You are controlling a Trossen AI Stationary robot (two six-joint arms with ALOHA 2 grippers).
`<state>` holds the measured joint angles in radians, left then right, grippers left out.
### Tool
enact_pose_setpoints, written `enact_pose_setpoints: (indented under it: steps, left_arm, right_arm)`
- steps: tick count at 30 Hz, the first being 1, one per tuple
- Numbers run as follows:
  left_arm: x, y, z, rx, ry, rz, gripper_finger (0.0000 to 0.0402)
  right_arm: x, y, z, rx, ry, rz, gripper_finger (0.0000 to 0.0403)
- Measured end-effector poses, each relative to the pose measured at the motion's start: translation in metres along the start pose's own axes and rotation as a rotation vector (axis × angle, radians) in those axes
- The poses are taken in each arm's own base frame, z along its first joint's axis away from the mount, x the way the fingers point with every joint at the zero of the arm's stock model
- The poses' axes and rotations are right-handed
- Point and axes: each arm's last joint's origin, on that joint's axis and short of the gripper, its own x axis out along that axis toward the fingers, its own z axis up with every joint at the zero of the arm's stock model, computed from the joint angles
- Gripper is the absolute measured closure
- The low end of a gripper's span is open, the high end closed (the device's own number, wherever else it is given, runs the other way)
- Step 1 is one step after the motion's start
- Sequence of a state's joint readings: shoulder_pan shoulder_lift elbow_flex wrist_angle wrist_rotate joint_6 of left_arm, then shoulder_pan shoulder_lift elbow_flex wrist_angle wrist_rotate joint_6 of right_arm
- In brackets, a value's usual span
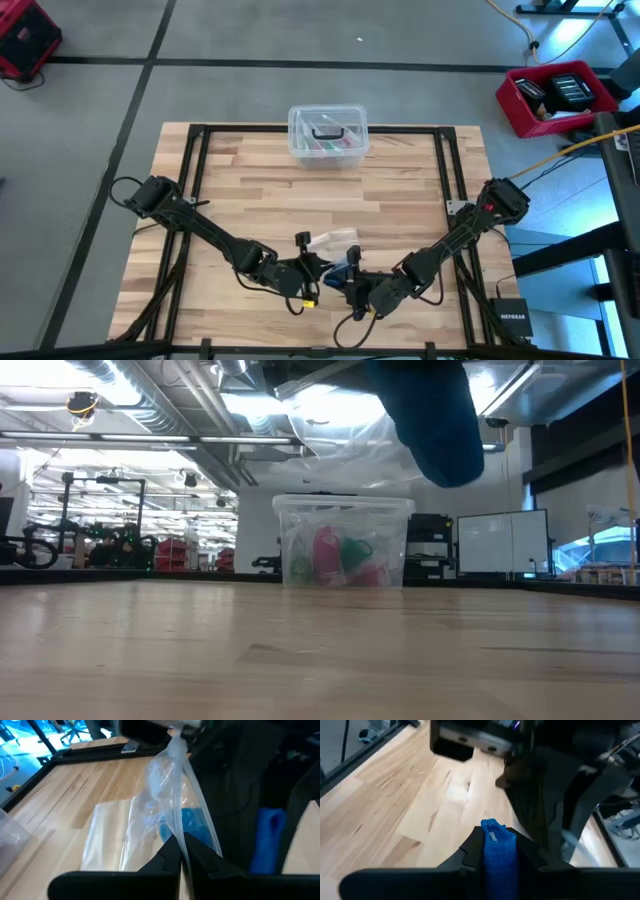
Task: Roll bandage
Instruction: Put the rolled blue bandage into the transparent zip bag
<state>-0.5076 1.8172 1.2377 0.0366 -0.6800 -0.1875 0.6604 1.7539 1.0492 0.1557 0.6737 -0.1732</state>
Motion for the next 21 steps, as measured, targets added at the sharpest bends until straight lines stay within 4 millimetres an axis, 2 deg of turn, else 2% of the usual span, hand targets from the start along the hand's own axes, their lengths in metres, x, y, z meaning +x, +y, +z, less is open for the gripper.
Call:
enact_pose_setpoints:
  steps: [5, 10, 13, 16, 21]
  left_arm:
    - [0.003, 0.005, -0.006, -0.022, 0.052, 0.018, 0.0399]
    - [0.004, 0.008, -0.012, -0.017, 0.104, 0.037, 0.0399]
    - [0.005, 0.008, -0.012, -0.012, 0.106, 0.020, 0.0399]
    - [0.006, 0.007, -0.009, -0.005, 0.085, -0.014, 0.0399]
    - [0.006, 0.005, -0.003, -0.040, 0.044, -0.089, 0.0399]
  right_arm:
    - [-0.007, 0.000, 0.017, 0.016, -0.067, 0.031, 0.0340]
    - [-0.032, 0.002, 0.047, -0.049, -0.152, -0.030, 0.0340]
    - [-0.042, -0.001, 0.057, -0.102, -0.174, -0.085, 0.0340]
    - [-0.041, -0.006, 0.062, -0.155, -0.207, -0.112, 0.0340]
    - [-0.024, -0.019, 0.060, -0.177, -0.243, -0.043, 0.0340]
